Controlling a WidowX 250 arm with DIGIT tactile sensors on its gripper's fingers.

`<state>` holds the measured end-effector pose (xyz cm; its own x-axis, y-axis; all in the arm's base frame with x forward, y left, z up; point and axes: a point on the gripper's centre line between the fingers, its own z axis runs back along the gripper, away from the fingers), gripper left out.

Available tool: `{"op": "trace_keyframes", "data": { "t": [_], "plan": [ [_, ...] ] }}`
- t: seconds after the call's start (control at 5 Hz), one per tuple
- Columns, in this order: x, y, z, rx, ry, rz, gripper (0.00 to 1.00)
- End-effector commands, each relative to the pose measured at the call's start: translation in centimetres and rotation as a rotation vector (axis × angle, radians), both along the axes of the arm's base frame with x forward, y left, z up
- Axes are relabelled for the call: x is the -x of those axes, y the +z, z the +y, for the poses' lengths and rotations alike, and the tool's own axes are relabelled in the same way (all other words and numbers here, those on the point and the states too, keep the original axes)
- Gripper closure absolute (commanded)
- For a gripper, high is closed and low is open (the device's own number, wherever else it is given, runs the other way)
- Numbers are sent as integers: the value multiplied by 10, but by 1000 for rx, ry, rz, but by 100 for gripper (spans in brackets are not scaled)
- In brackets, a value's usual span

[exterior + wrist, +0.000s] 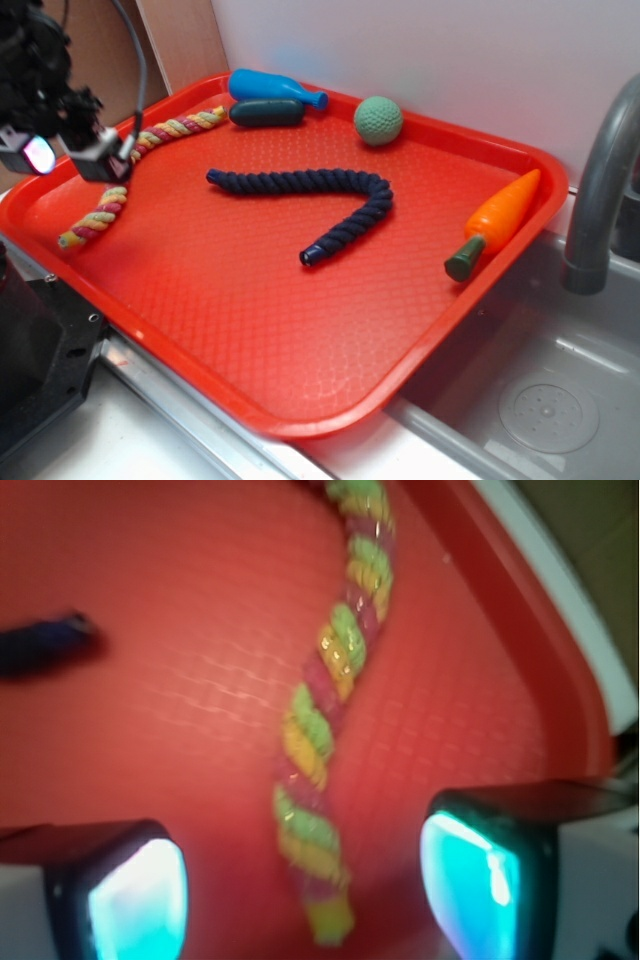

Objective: Grab the multicolored rope.

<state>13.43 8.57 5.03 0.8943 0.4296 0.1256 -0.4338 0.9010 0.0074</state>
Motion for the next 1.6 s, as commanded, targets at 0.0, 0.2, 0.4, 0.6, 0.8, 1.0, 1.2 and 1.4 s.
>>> {"op": "trace_keyframes", "data": {
  "t": [0.0, 0.2, 0.4, 0.6, 0.8, 1.0, 1.2, 1.4],
  "plan": [
    [-10, -26, 1, -17, -72, 13, 0],
    [-29, -31, -5, -19, -79, 48, 0],
    [-33, -30, -5, -19, -64, 58, 100],
    [-39, -19, -8, -12, -80, 82, 100],
    [-12, -6, -4, -21, -112, 89, 100],
    [-18, 43, -25, -40, -214, 47, 100],
    [-12, 94, -53, -73, -297, -23, 100],
    [-12, 139, -64, -48, -336, -35, 100]
  ]
}}
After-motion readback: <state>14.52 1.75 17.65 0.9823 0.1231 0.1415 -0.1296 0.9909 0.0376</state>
